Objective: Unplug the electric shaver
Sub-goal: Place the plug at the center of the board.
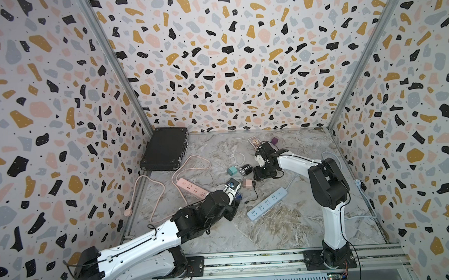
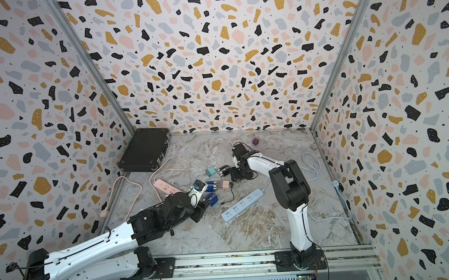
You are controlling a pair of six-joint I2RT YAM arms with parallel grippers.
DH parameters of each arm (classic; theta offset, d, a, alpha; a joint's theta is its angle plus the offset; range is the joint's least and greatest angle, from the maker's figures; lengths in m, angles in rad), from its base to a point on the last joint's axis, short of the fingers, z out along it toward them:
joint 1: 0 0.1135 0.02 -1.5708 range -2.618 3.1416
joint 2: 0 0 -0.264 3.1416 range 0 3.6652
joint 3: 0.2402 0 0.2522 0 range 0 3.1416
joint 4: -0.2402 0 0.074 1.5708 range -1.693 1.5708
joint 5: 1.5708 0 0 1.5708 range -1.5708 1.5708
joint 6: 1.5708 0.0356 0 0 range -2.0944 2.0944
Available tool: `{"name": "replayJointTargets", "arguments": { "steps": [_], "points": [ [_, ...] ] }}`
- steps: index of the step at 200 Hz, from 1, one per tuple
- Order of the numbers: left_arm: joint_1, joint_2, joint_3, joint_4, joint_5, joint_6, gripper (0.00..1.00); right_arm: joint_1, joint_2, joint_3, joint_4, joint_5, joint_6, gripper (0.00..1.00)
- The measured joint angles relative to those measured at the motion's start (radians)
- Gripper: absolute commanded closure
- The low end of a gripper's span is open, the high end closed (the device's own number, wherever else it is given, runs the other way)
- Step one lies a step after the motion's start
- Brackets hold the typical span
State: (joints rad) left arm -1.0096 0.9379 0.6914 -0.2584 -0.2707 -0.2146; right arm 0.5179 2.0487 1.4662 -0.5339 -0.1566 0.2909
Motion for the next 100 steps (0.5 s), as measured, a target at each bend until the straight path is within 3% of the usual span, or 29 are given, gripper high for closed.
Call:
{"name": "replayJointTargets", "arguments": {
  "steps": [67,100],
  "points": [
    [0.001,0.000,0.000,0.000,-0.009,-0.003,0.40,0.009,-0.310,-0.137,0.015,0.016,0.012,0.25],
    [0.007,-0.020,-0.001,-0.005,-0.045,-0.002,0.34,0.107,-0.388,-0.223,0.019,0.036,0.014,0.26]
  ]
}}
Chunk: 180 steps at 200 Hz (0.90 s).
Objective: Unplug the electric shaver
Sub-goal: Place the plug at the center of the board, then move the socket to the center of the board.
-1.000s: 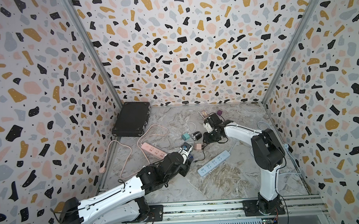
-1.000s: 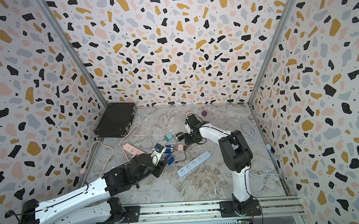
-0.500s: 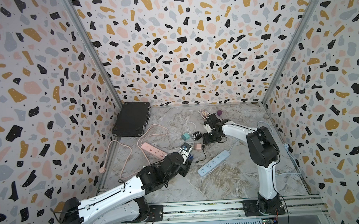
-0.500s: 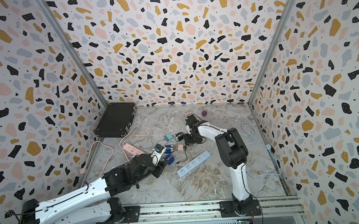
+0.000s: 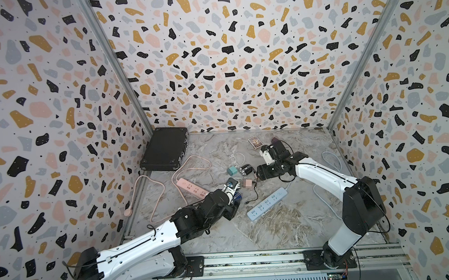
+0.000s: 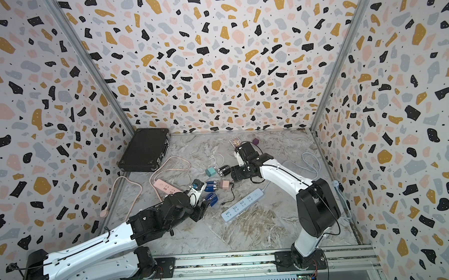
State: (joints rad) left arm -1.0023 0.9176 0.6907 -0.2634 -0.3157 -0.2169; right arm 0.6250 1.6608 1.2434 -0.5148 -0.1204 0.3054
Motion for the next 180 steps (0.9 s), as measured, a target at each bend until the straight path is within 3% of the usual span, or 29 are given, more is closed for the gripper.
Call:
{"name": "replayJointTargets", "arguments": {
  "steps": [55,128,180],
  "points": [
    [0.061,-0.058,0.000,-0.010,-0.032,-0.008,0.03,0.190,0.032,-0.099,0.012,0.000,0.002,0.27],
    [0.134,-0.093,-0.011,-0.032,-0.035,-0.013,0.00,0.220,0.047,-0.227,0.111,-0.001,0.030,0.28],
    [0.187,-0.105,-0.012,-0.053,-0.039,-0.016,0.00,0.220,-0.089,-0.385,0.114,0.039,0.072,0.26]
  ]
}}
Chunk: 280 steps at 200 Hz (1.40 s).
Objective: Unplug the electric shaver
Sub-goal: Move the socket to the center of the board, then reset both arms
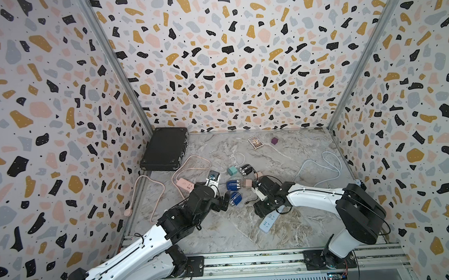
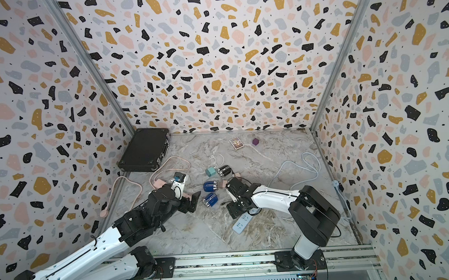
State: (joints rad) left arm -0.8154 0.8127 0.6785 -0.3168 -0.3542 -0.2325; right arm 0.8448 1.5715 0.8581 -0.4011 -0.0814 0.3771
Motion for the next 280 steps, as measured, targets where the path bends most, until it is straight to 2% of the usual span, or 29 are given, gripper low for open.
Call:
{"name": "replayJointTargets", "arguments": {
  "steps": [36,54,62,74,88,110,124,144,175,201,221,242,280],
  "points": [
    [0.059,0.008,0.000,0.002,-0.023,0.005,0.00,-0.005,-0.161,-0.086,-0.012,0.074,0.011,0.23],
    [0.117,0.025,0.000,0.004,-0.053,0.020,0.00,-0.057,-0.246,-0.084,-0.017,0.116,-0.034,0.17],
    [0.156,0.032,-0.003,0.012,-0.063,0.034,0.00,-0.107,-0.286,-0.082,-0.012,0.130,-0.063,0.15],
    [0.230,0.039,-0.013,0.039,-0.061,0.047,0.00,-0.237,-0.354,-0.080,0.010,0.123,-0.106,0.11],
    [0.345,0.050,-0.041,0.101,-0.035,0.062,0.00,-0.405,-0.416,-0.080,0.059,0.122,-0.141,0.07],
    [0.541,0.108,-0.080,0.193,0.042,0.074,0.00,-0.638,-0.457,-0.087,0.173,0.131,-0.197,0.06],
    [0.649,0.169,-0.082,0.232,0.113,0.082,0.00,-0.731,-0.438,-0.114,0.266,0.112,-0.227,0.05],
    [0.737,0.224,-0.113,0.329,0.180,0.092,0.01,-0.821,-0.367,-0.192,0.420,0.083,-0.252,0.01],
    [0.794,0.234,-0.295,0.550,0.257,0.126,0.00,-0.855,-0.250,-0.315,0.584,0.091,-0.293,0.00],
    [0.838,0.313,-0.414,0.752,0.299,0.137,0.00,-0.872,-0.184,-0.393,0.786,0.089,-0.312,0.00],
    [0.884,0.418,-0.444,0.924,0.326,0.130,0.00,-0.908,-0.122,-0.443,0.952,0.056,-0.310,0.00],
    [0.929,0.527,-0.457,1.089,0.376,0.117,0.00,-0.926,-0.085,-0.451,1.024,0.041,-0.309,0.00],
    [0.932,0.633,-0.475,1.311,0.426,0.116,0.00,-0.926,-0.087,-0.506,1.194,0.036,-0.306,0.00]
  ]
}}
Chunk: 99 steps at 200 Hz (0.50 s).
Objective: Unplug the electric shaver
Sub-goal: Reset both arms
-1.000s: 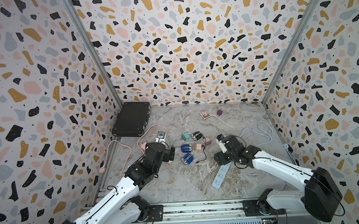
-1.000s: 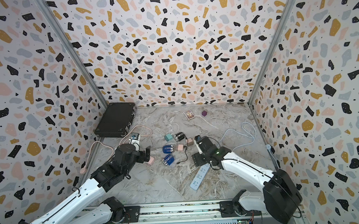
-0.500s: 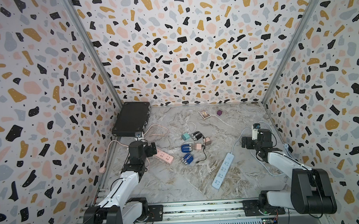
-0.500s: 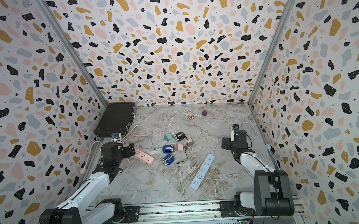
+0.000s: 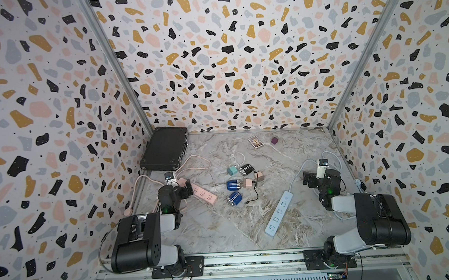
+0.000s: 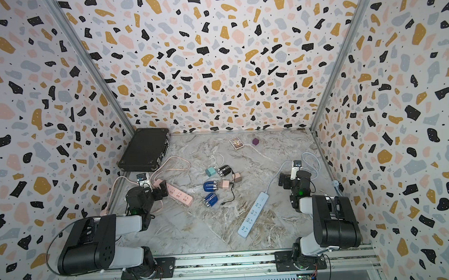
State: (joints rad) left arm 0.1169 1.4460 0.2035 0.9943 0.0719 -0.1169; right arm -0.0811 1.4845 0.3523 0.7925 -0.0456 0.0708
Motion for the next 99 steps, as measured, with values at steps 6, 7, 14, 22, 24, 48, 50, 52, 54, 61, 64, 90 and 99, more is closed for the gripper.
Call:
{"name": "replayJointTargets", "arguments": {
  "steps": [6,7,14,22,24,48,50,52,54,61,64,90,99],
  "points": [
    [0.000,0.010,-0.015,0.033,-0.002,-0.002,0.00,0.000,0.007,-0.012,0.032,0.002,0.002,0.00],
    [0.000,0.010,-0.017,0.036,-0.002,-0.002,0.00,0.000,0.008,-0.015,0.039,0.003,0.002,0.00],
    [0.000,0.011,-0.034,0.054,-0.002,-0.003,0.00,0.000,0.019,-0.022,0.062,0.005,0.003,0.00],
    [0.000,0.011,-0.039,0.054,0.002,-0.003,0.00,0.007,0.028,-0.023,0.060,0.016,0.003,0.00],
    [0.000,0.011,-0.038,0.053,0.003,-0.002,0.00,0.010,0.030,-0.023,0.060,0.018,0.002,0.00],
    [-0.002,0.012,0.029,-0.002,0.066,0.019,0.00,0.035,0.037,-0.019,0.061,0.043,-0.010,0.00],
    [-0.002,0.012,0.032,-0.003,0.070,0.021,0.00,0.037,0.037,-0.019,0.062,0.043,-0.010,0.00],
    [-0.002,0.012,0.038,-0.005,0.076,0.023,0.00,0.038,0.037,-0.019,0.064,0.045,-0.011,0.00],
    [-0.002,0.011,0.043,-0.007,0.081,0.026,0.00,0.039,0.038,-0.019,0.066,0.045,-0.011,0.00],
    [-0.003,0.011,0.057,-0.008,0.097,0.031,0.00,0.043,0.038,-0.018,0.069,0.046,-0.013,0.00],
    [-0.004,0.011,0.061,-0.008,0.103,0.032,0.00,0.045,0.038,-0.018,0.069,0.046,-0.014,0.00],
    [-0.007,0.008,0.068,-0.024,0.137,0.050,0.00,0.046,0.039,-0.018,0.074,0.045,-0.022,0.00],
    [-0.007,0.008,0.068,-0.033,0.143,0.053,0.00,0.046,0.039,-0.018,0.076,0.043,-0.024,0.00]
  ]
}}
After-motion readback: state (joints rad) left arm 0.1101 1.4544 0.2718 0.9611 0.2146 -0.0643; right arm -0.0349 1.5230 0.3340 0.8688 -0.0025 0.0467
